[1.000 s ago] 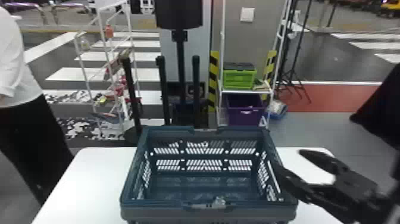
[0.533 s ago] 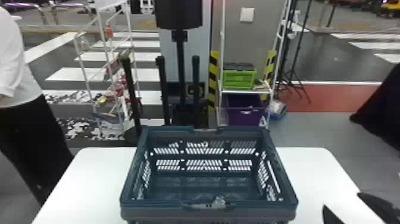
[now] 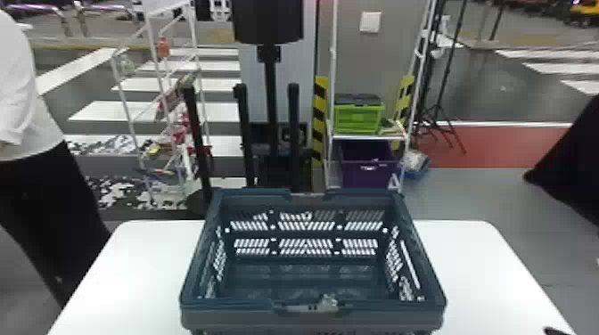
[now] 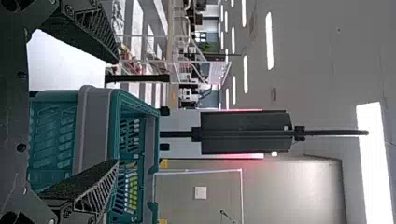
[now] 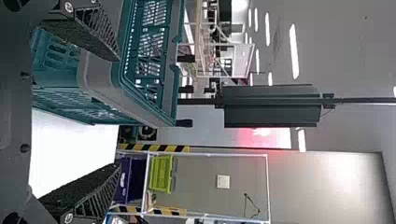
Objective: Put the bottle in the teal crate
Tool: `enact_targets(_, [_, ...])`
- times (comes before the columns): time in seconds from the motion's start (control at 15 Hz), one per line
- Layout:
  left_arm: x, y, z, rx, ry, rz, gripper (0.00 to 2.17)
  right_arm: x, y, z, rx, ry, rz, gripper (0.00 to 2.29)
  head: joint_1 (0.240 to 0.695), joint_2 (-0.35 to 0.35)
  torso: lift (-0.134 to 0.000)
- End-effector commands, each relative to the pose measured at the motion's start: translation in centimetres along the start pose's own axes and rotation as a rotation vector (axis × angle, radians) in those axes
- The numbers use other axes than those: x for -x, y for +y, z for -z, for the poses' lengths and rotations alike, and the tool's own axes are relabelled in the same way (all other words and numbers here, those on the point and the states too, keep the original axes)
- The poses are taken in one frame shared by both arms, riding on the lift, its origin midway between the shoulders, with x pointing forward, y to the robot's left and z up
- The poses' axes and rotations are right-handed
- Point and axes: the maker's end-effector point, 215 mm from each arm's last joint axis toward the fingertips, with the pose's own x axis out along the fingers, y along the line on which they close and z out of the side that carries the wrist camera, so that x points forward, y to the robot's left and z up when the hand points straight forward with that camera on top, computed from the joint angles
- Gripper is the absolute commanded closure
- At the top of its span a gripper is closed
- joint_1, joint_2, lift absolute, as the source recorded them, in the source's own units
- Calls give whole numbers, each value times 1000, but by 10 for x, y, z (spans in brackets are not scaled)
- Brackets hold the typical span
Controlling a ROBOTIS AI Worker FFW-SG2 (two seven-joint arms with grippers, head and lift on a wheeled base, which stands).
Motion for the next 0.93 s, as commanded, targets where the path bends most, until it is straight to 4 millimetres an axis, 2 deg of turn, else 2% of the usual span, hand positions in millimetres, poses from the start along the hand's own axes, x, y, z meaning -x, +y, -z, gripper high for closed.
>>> enact_targets(0.0, [0,0,-1,-1,-3,5,134,8,7,4,-8,4,11,87,499,0,0])
enact_targets(0.27, [1,-1,-5,7,-11,10,134,17,13,16,-30,34,29,87,499,0,0])
enact_targets(0.47, [3,-3,-12,23,-33,18,134,21,21,17,-38,37,20,87,499,0,0])
enact_targets(0.87, [6,-7,-14,32,-44,38,134,29,37,-1,-31,1,-1,90,499,0,0])
